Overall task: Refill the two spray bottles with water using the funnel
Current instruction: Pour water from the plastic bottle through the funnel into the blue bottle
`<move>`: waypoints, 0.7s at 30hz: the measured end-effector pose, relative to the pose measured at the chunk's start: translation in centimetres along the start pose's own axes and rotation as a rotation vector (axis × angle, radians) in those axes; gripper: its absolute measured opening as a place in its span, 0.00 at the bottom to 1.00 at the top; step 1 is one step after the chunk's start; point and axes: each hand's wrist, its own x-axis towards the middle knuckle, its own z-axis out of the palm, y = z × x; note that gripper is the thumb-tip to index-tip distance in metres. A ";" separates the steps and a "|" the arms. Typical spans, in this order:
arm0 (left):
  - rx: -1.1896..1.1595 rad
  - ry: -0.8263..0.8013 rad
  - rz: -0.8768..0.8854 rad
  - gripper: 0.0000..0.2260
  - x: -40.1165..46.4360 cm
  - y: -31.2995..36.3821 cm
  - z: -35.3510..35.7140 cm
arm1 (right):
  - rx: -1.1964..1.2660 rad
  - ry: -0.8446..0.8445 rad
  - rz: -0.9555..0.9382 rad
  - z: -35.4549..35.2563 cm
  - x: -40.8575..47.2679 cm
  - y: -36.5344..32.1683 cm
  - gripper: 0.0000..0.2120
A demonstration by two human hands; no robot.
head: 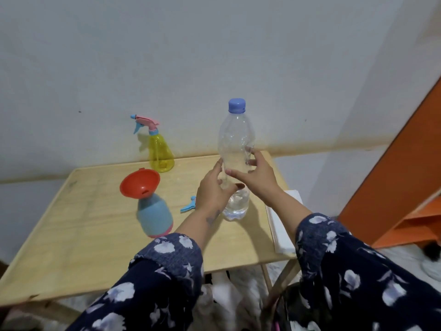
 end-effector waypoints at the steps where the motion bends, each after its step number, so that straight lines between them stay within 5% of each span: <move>1: -0.005 -0.010 -0.007 0.35 -0.6 -0.4 0.0 | 0.002 0.003 0.009 0.2 -0.8 0.1 0.42; 9: -0.047 -0.086 -0.017 0.41 -2.1 -0.5 0.2 | -0.075 -0.121 -0.010 -0.9 -3.8 -1.4 0.43; 12: 0.019 -0.001 0.015 0.46 -2.0 0.9 -0.3 | -0.109 -0.170 0.001 -2.8 -3.8 -3.8 0.41; 17: 0.019 0.142 0.213 0.44 -1.3 4.8 -1.4 | -0.238 0.072 -0.149 -4.4 -2.1 -9.0 0.36; 21: 0.042 0.122 0.252 0.40 -0.4 6.1 -1.7 | -0.577 0.168 -0.245 -4.0 -0.5 -13.1 0.26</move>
